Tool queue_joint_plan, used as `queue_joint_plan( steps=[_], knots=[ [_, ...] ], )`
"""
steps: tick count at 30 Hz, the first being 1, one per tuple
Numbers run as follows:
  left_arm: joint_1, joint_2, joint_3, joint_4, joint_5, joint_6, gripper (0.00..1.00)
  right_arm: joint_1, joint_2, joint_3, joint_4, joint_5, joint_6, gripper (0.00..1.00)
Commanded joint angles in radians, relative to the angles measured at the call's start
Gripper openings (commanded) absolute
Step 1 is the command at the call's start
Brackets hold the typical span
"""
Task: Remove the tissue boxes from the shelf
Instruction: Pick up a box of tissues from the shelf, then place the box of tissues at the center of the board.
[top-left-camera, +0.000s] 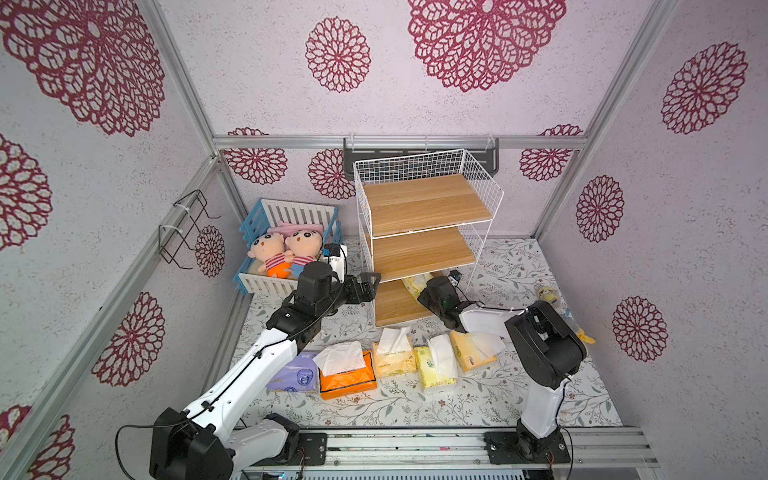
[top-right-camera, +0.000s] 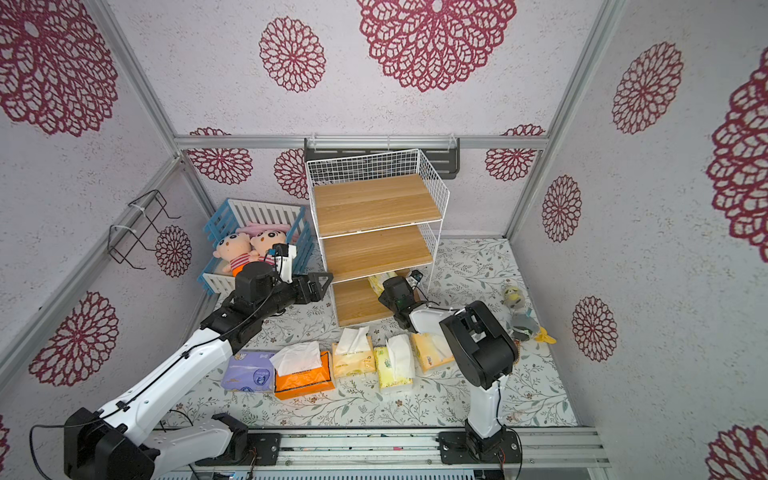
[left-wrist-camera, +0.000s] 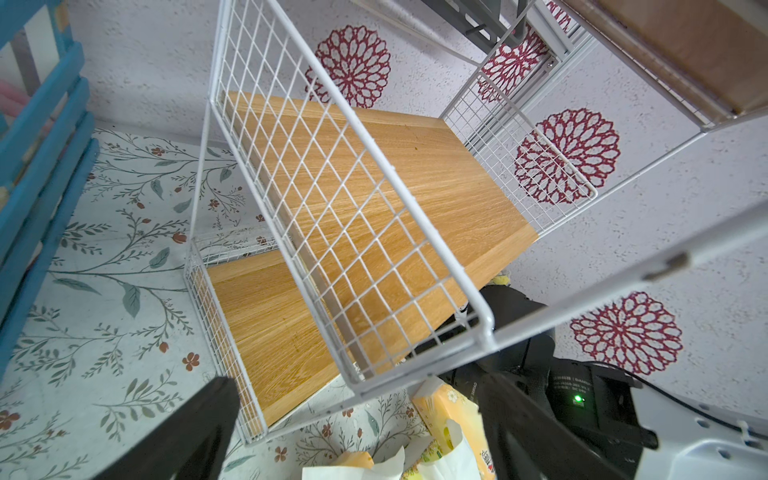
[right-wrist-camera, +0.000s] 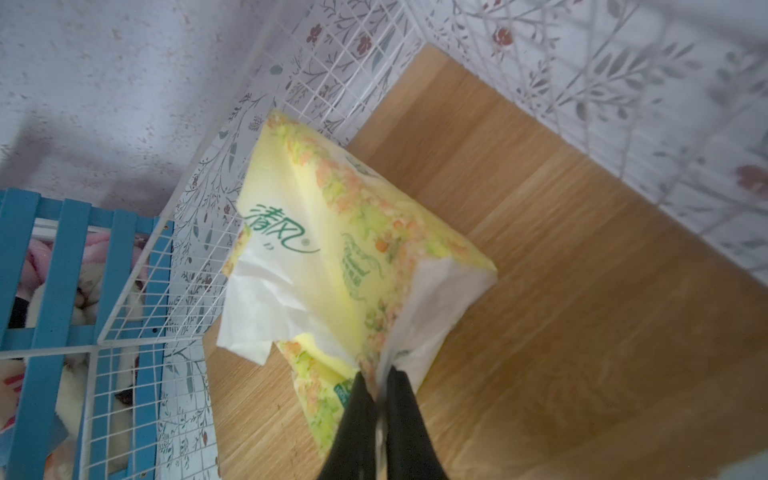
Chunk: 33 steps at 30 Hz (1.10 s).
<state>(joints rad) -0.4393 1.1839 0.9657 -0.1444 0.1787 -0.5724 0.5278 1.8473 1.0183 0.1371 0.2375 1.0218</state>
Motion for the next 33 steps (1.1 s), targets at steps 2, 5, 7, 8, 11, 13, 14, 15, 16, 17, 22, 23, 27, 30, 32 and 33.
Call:
queue_joint_plan(
  steps=[2, 5, 7, 8, 11, 13, 14, 15, 16, 17, 22, 23, 27, 30, 32, 33],
  knots=[
    [0.006, -0.03, 0.006, 0.006, 0.008, -0.001, 0.97, 0.003, -0.152, -0.028, -0.086, -0.01, -0.048, 0.0],
    [0.006, -0.039, 0.017, 0.001, 0.006, -0.005, 0.97, 0.002, -0.233, -0.065, -0.135, -0.026, -0.058, 0.0],
    [0.006, -0.043, 0.024, -0.006, 0.004, -0.005, 0.97, 0.002, -0.288, -0.088, -0.173, -0.032, -0.069, 0.0],
    [0.005, -0.045, 0.028, -0.007, 0.004, -0.005, 0.97, 0.001, -0.32, -0.1, -0.196, -0.037, -0.073, 0.0],
    [0.006, -0.049, 0.036, -0.014, 0.0, -0.006, 0.97, 0.0, -0.414, -0.132, -0.277, -0.037, -0.075, 0.0],
    [0.004, -0.051, 0.04, -0.013, -0.002, -0.011, 0.97, 0.001, -0.469, -0.146, -0.348, -0.033, -0.077, 0.0],
    [0.005, -0.052, 0.043, -0.012, 0.0, -0.014, 0.97, 0.0, -0.501, -0.153, -0.389, -0.026, -0.077, 0.0],
    [0.004, -0.052, 0.046, -0.012, 0.002, -0.016, 0.97, 0.001, -0.528, -0.159, -0.423, -0.02, -0.078, 0.0],
    [0.005, -0.053, 0.051, -0.014, 0.007, -0.018, 0.97, 0.002, -0.564, -0.167, -0.464, -0.009, -0.075, 0.0],
    [0.004, -0.052, 0.055, -0.016, 0.01, -0.019, 0.97, 0.0, -0.604, -0.175, -0.504, 0.008, -0.07, 0.0],
    [0.006, -0.052, 0.074, -0.025, 0.024, -0.012, 0.97, 0.001, -0.812, -0.211, -0.692, 0.111, -0.026, 0.0],
    [0.005, -0.05, 0.078, -0.025, 0.028, -0.009, 0.97, 0.001, -0.85, -0.218, -0.723, 0.134, -0.012, 0.0],
    [0.005, -0.041, 0.093, -0.029, 0.038, -0.005, 0.97, -0.016, -0.912, -0.219, -0.831, 0.213, 0.027, 0.0],
    [0.005, -0.036, 0.108, -0.035, 0.056, -0.001, 0.97, -0.058, -0.93, -0.215, -0.871, 0.274, 0.03, 0.0],
    [0.005, -0.036, 0.112, -0.038, 0.061, 0.003, 0.97, -0.124, -0.949, -0.231, -0.857, 0.278, 0.009, 0.0],
    [0.005, -0.038, 0.112, -0.038, 0.06, 0.005, 0.97, -0.154, -0.957, -0.243, -0.844, 0.275, -0.004, 0.0]
  ],
)
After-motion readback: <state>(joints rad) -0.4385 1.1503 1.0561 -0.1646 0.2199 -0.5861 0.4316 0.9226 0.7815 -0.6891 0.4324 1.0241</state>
